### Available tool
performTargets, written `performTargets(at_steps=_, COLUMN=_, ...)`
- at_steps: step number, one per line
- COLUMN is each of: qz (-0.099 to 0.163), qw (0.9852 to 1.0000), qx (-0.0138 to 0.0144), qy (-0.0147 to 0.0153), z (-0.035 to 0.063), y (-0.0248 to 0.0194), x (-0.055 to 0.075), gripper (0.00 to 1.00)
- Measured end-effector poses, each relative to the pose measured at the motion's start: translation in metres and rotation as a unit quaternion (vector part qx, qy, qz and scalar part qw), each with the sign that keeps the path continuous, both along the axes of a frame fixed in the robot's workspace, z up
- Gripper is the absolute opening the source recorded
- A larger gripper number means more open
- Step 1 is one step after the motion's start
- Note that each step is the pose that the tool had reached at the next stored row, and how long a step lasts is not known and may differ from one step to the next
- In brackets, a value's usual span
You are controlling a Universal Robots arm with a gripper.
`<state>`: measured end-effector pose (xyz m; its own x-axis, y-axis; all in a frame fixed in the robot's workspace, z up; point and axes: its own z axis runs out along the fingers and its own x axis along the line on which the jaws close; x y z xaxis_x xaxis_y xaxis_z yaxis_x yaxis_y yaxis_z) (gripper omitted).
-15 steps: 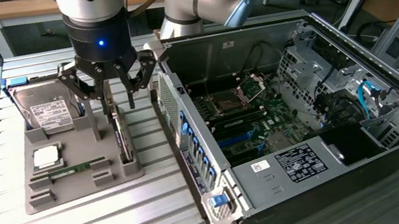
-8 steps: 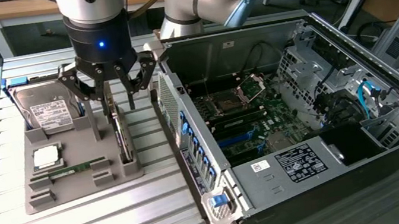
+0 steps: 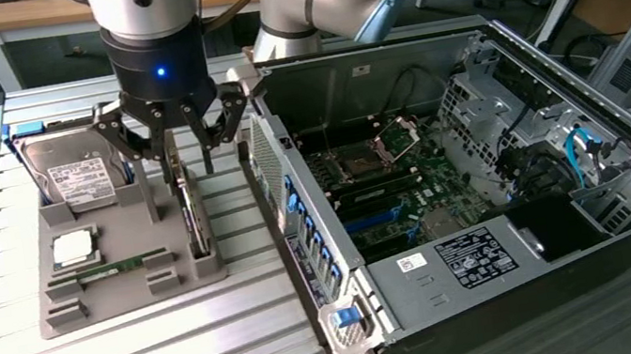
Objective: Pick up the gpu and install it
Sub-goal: 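Pick up the gpu and move the gpu toward the slot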
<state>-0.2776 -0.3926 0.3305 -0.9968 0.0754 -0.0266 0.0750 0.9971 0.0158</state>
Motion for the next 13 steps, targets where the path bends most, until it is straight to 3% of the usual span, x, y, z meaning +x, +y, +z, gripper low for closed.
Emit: performTargets(at_steps=13, qz=0.000, qw=1.0000, qx=0.0000, qy=-0.0001, z=-0.0031, y=0.0000, x=0.0000, gripper=0.48)
